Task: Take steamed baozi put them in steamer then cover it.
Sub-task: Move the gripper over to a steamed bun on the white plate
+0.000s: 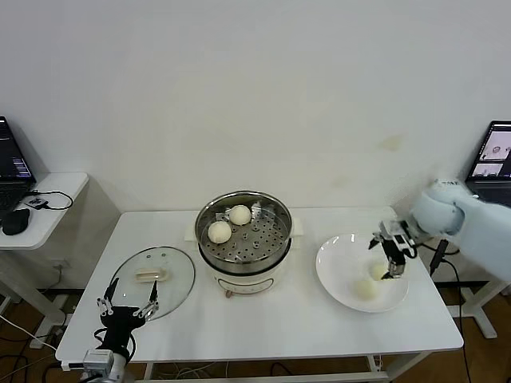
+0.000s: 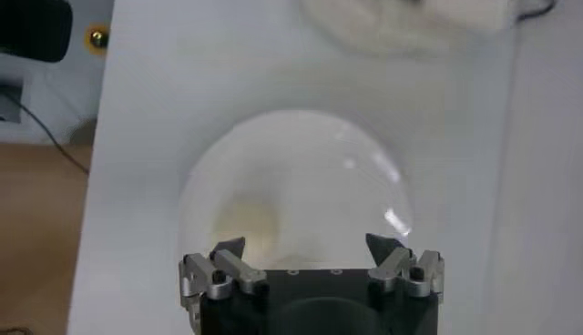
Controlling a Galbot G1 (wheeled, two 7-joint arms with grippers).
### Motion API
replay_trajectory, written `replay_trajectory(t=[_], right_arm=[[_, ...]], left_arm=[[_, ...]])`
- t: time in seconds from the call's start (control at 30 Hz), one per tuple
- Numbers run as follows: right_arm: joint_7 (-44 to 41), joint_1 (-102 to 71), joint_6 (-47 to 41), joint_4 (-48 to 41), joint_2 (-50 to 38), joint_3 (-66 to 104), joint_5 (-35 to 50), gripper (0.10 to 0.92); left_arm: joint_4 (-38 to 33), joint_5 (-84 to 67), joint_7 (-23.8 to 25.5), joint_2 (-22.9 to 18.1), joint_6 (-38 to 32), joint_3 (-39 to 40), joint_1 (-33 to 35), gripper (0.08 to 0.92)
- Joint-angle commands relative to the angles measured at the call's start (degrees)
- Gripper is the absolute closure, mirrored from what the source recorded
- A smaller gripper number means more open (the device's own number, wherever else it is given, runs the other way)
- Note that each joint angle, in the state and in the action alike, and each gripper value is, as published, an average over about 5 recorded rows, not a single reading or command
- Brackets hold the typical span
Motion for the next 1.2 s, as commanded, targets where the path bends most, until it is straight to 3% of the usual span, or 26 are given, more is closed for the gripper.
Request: replay_trajectory(t=[0.03, 0.53, 1.0, 1.2], right_arm=[[0.97, -13.81, 0.02, -3.26, 0.45, 9.08, -4.80, 0.202], [3.06, -11.79, -0.72, -12.06, 12.33, 6.70, -4.79, 0.203], [2.31, -11.56, -1.66, -12.72, 12.50, 6.34, -5.36, 0.208], [2.32, -11.62, -1.82, -12.91, 12.49, 6.83, -5.27, 0.278]], left_arm=[[0.30, 0.15, -0.01, -0.06, -0.08, -0.15, 0.01, 0.177], [1.63, 0.09, 0.11, -0.13, -0.55, -1.13, -0.21, 0.177], [2.40, -0.24, 0.06, -0.51, -0.59, -0.99, -0.64, 0.177], [2.37, -0.20, -0.02, -0.78, -0.59, -0.97, -0.67, 0.177]])
